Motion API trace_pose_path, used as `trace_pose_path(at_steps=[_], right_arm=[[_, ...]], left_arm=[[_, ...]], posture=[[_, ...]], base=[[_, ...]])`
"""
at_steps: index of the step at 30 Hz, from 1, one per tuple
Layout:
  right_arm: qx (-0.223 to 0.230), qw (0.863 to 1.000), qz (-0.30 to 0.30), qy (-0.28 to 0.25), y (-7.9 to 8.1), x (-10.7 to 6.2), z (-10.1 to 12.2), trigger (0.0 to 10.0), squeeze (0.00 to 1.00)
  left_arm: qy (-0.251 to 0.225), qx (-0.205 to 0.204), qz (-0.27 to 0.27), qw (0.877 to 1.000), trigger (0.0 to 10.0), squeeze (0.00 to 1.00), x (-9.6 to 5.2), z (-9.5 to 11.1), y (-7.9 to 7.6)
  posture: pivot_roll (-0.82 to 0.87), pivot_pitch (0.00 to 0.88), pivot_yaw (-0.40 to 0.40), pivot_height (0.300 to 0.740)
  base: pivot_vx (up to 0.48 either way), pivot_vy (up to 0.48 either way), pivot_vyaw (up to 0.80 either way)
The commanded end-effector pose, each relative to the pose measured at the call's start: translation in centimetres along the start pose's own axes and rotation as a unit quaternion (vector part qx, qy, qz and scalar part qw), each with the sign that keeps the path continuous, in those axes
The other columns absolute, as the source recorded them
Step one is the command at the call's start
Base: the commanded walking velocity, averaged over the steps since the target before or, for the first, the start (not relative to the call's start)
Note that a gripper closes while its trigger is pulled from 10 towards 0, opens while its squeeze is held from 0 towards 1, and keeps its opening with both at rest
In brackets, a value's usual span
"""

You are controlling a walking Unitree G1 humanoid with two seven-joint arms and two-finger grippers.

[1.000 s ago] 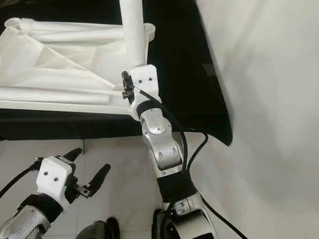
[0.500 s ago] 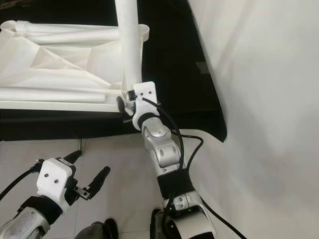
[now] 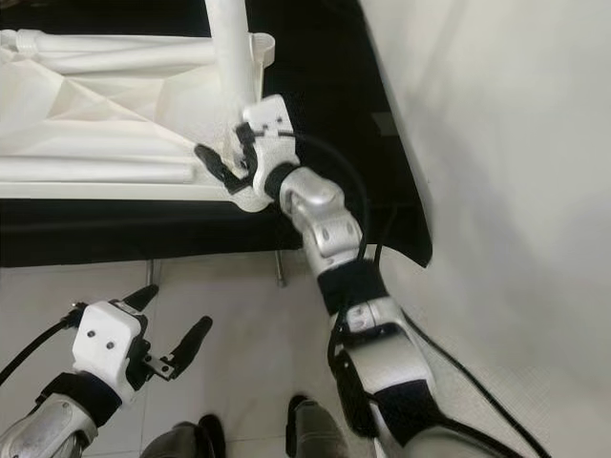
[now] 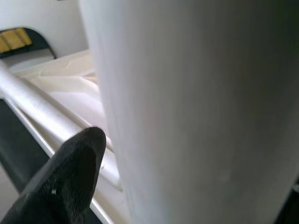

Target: Building children table

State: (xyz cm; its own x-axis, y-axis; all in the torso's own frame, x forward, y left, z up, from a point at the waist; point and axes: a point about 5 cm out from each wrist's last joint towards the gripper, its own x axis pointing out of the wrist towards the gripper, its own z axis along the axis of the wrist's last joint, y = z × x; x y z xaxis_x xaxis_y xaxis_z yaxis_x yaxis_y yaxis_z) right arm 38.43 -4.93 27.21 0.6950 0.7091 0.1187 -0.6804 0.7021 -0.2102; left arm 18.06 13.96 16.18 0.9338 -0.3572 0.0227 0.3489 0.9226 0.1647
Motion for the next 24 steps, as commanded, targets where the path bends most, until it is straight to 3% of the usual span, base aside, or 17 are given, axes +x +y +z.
trace_pose_path(at_steps=[1,4,5,6,7,14,20,21,22,23,24], right_arm=[[-0.007,0.999,0.032,-0.008,0.5,0.5,0.5,10.0,0.00],[-0.018,0.998,0.054,-0.003,0.5,0.6,0.7,10.0,0.00],[-0.023,0.998,0.063,-0.001,0.4,0.6,0.8,1.5,0.00],[-0.025,0.997,0.070,0.000,0.3,0.7,0.8,1.5,0.00],[-0.026,0.996,0.080,0.003,0.2,0.7,0.9,0.0,0.00],[-0.039,0.992,0.115,0.015,-0.3,0.7,0.7,0.0,0.00],[-0.037,0.995,0.093,0.029,-0.8,0.3,0.0,0.0,0.00],[-0.038,0.997,0.038,0.048,-1.1,0.0,-1.0,0.0,0.00],[-0.038,0.997,0.038,0.048,-1.1,0.0,-1.0,0.0,0.00],[-0.012,0.989,-0.132,0.069,-1.6,-1.3,-3.1,0.0,0.00],[-0.012,0.989,-0.132,0.069,-1.6,-1.3,-3.1,0.0,0.00]], left_arm=[[0.009,-0.005,0.002,1.000,10.0,0.00,-0.2,-0.5,-0.2],[0.009,-0.004,0.003,1.000,10.0,0.00,-0.2,-0.5,-0.2],[0.008,-0.004,0.003,1.000,10.0,0.00,-0.2,-0.4,-0.2],[0.008,-0.004,0.003,1.000,10.0,0.00,-0.2,-0.4,-0.2],[0.008,-0.004,0.003,1.000,10.0,0.00,-0.2,-0.4,-0.2],[0.008,-0.005,0.002,1.000,10.0,0.00,-0.3,-0.4,-0.3],[0.007,-0.006,0.001,1.000,10.0,0.00,-0.3,-0.3,-0.4],[0.008,-0.006,0.001,1.000,10.0,0.00,-0.3,-0.4,-0.4],[0.008,-0.006,0.001,1.000,10.0,0.00,-0.3,-0.4,-0.4],[0.009,-0.006,0.001,1.000,10.0,0.00,-0.4,-0.4,-0.5],[0.009,-0.006,0.001,1.000,10.0,0.00,-0.4,-0.4,-0.5]], posture=[[-0.08,0.271,-0.056,0.740],[-0.08,0.273,-0.057,0.740],[-0.08,0.273,-0.058,0.740],[-0.08,0.274,-0.058,0.740],[-0.08,0.276,-0.057,0.740],[-0.09,0.281,-0.056,0.740],[-0.09,0.284,-0.060,0.740],[-0.09,0.281,-0.072,0.740],[-0.09,0.281,-0.072,0.740],[-0.10,0.270,-0.105,0.740],[-0.10,0.270,-0.105,0.740]], base=[[0.000,0.000,0.00],[0.000,0.000,0.00],[0.000,0.000,0.00],[0.000,0.000,0.00],[0.000,0.000,0.00],[0.000,0.000,0.00],[0.000,0.000,0.00],[0.000,0.000,0.00],[0.000,0.000,0.00],[0.000,0.000,0.00],[0.000,0.000,0.00]])
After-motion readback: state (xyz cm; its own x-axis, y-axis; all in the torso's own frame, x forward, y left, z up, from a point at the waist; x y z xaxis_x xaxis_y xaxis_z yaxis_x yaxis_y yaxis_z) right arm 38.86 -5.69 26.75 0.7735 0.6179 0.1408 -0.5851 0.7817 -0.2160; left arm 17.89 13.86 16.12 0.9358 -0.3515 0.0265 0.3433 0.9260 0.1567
